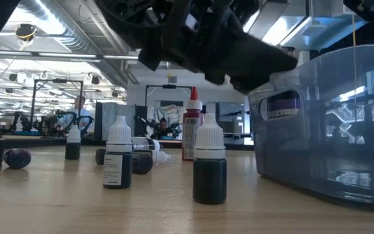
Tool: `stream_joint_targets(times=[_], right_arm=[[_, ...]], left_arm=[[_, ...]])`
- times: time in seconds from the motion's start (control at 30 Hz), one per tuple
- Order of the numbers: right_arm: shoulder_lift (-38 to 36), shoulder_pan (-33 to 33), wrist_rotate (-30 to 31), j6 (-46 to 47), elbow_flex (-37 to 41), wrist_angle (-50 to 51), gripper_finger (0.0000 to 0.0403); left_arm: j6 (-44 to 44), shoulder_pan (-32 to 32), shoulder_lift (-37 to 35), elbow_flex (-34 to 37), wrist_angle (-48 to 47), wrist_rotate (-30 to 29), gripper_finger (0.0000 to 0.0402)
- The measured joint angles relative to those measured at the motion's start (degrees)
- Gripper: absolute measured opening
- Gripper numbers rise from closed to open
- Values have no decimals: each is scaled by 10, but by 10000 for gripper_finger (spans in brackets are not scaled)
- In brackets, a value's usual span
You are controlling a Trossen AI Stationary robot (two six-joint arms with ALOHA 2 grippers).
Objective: Pick & Place food coloring
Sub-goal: Put the large purple food coloring bottle into the bin, then put the small red food coloring bottle into the bin
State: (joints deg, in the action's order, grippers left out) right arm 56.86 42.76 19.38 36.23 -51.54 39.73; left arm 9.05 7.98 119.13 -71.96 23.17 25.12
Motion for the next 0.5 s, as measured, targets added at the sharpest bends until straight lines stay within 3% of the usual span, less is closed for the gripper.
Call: stream_joint_targets(times=[0.27, 0.5], right_arm=[[55, 0, 9, 44, -82, 118, 260], [143, 13, -74, 208, -100, 182, 260]], left_arm=[[61, -5, -61, 0, -99, -7, 237], [108, -38, -118, 0, -233, -31, 237]])
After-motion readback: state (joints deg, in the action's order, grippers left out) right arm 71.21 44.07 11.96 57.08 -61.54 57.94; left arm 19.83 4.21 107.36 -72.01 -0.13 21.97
